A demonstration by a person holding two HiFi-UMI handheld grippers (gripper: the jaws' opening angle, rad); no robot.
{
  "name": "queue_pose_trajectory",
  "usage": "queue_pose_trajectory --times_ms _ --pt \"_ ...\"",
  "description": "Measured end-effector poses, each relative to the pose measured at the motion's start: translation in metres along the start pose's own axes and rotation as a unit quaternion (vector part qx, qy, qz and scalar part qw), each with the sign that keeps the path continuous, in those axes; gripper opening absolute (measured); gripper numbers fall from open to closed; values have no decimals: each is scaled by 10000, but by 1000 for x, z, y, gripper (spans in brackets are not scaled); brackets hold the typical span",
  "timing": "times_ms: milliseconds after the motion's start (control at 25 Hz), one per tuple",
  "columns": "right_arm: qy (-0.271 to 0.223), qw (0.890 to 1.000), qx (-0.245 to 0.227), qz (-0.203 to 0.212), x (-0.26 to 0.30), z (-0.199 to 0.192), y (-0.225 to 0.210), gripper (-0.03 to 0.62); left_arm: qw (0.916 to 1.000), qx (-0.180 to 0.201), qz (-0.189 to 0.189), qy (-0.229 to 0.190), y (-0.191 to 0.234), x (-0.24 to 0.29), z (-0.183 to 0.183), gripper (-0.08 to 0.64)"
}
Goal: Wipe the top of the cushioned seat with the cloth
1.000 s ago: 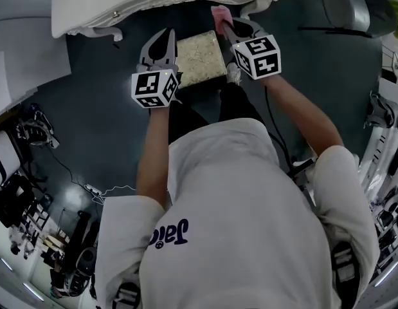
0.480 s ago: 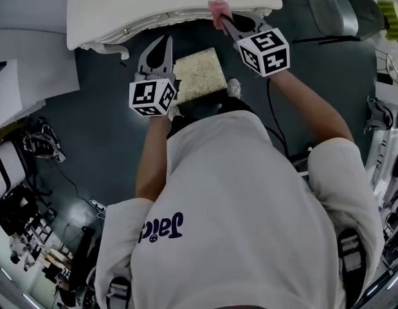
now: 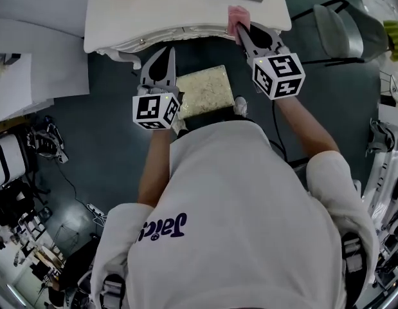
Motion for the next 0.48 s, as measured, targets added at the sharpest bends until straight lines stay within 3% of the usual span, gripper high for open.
queue_pose_trajectory --times_ms 200,480 --pt "-637 9970 295 -333 0 25 27 26 9988 385 264 -179 6 6 29 14" --pt "-674 9958 347 -515 5 27 48 26 9956 722 469 -371 5 7 59 14"
Point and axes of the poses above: the fingertips, and each gripper's own axes: x forward along the fingers, y to its left, z out of its top, the point moved 5 cm from there along -x, backward along the fingers, and after that the axes turned 3 degrees about -z, right-handed, at the moved point
